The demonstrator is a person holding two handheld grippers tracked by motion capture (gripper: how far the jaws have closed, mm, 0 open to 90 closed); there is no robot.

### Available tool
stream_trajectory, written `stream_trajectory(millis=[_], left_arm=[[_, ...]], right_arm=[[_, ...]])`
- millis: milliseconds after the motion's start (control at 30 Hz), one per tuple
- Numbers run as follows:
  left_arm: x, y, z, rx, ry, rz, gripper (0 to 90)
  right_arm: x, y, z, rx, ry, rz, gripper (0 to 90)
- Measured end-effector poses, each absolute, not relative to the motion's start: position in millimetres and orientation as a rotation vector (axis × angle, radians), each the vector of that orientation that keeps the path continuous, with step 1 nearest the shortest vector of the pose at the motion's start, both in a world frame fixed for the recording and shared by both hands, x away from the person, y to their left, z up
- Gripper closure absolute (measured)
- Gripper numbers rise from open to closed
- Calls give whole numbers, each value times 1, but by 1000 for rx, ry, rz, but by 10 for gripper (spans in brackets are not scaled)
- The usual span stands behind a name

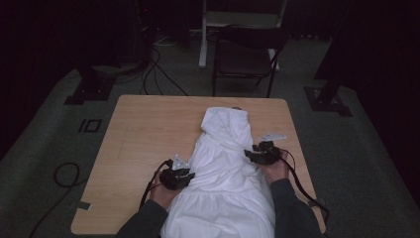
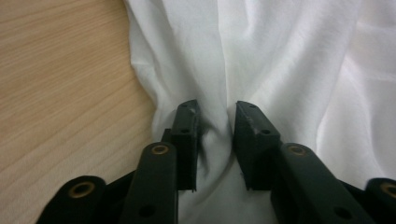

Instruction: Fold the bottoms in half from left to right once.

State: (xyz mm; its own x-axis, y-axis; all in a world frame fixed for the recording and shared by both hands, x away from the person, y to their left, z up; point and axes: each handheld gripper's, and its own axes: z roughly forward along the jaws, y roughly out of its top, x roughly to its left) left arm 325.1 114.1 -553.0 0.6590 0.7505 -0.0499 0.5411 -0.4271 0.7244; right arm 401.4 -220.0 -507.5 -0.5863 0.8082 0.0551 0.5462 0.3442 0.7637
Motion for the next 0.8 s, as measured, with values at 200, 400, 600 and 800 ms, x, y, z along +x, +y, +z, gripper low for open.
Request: stream_trajectory(millis=[200, 400, 600, 800], left_arm=[[329, 111, -553, 2136, 1007, 370, 665], [328, 112, -554, 2130, 1005, 371, 667], [326, 110, -554, 2123, 1013, 385, 680], [324, 110, -554, 2126, 1013, 386, 687]], right_arm=[[438, -156, -498, 995, 2352, 1091, 421], [468, -120, -509, 991, 2367, 973, 348], [483, -143, -501, 1106, 2322, 1044, 878], [489, -209, -480, 1314, 2059, 1159, 892]])
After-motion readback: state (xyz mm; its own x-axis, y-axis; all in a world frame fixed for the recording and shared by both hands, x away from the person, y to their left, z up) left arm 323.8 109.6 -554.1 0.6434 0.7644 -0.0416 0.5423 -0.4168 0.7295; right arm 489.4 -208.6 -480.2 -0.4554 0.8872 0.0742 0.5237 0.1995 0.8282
